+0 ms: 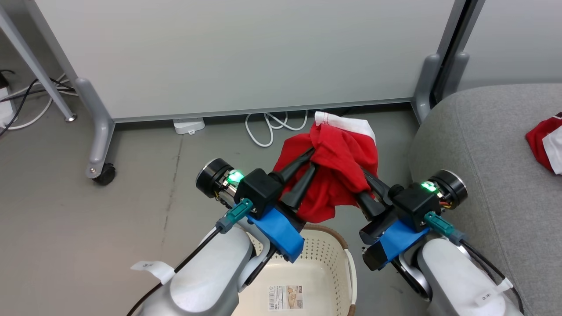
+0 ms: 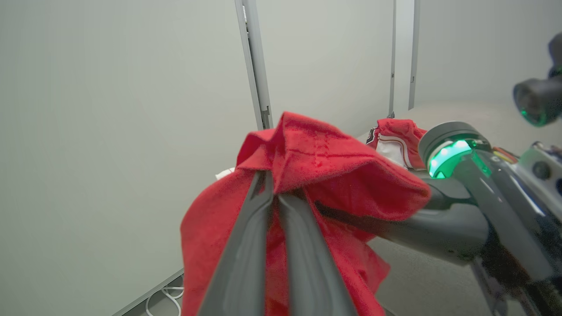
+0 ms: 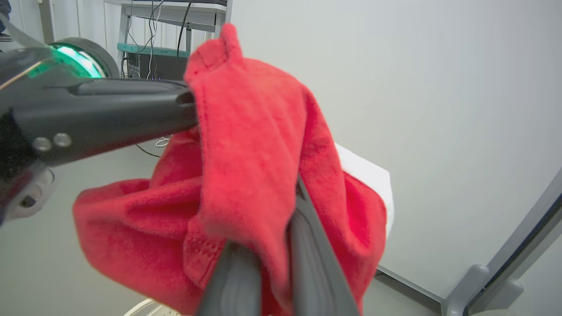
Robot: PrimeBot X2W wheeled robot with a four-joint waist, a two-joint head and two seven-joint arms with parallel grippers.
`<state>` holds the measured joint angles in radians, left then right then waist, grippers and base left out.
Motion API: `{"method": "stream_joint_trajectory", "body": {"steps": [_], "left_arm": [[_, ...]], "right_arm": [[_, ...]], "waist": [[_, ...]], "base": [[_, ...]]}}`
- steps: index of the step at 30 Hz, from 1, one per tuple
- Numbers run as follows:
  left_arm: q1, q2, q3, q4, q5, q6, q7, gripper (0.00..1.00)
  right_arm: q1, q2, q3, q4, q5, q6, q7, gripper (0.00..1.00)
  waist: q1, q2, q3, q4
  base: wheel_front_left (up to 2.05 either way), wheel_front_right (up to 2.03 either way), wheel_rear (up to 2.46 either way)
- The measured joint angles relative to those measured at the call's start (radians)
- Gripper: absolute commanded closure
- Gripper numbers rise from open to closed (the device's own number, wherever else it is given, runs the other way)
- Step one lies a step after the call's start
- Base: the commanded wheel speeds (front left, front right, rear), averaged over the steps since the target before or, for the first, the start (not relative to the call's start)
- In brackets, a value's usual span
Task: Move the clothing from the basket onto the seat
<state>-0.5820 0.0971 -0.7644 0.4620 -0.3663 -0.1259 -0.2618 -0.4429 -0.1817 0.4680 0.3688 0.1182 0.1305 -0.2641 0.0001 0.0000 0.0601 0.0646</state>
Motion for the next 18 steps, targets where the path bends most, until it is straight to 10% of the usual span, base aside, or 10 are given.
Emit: {"method": "stream_joint_trajectory", "body": {"steps": [18], "left_arm": [[0.029, 0.049, 0.028, -0.035, 0.035, 0.03, -0.001, 0.0]], "right_arm": [[0.037, -0.012, -0.155, -0.048, 0.006, 0.0, 0.0, 1.0]], "waist": [[0.0, 0.0, 0.063, -0.024]], "base": [[0.0, 0.0, 0.0]]}}
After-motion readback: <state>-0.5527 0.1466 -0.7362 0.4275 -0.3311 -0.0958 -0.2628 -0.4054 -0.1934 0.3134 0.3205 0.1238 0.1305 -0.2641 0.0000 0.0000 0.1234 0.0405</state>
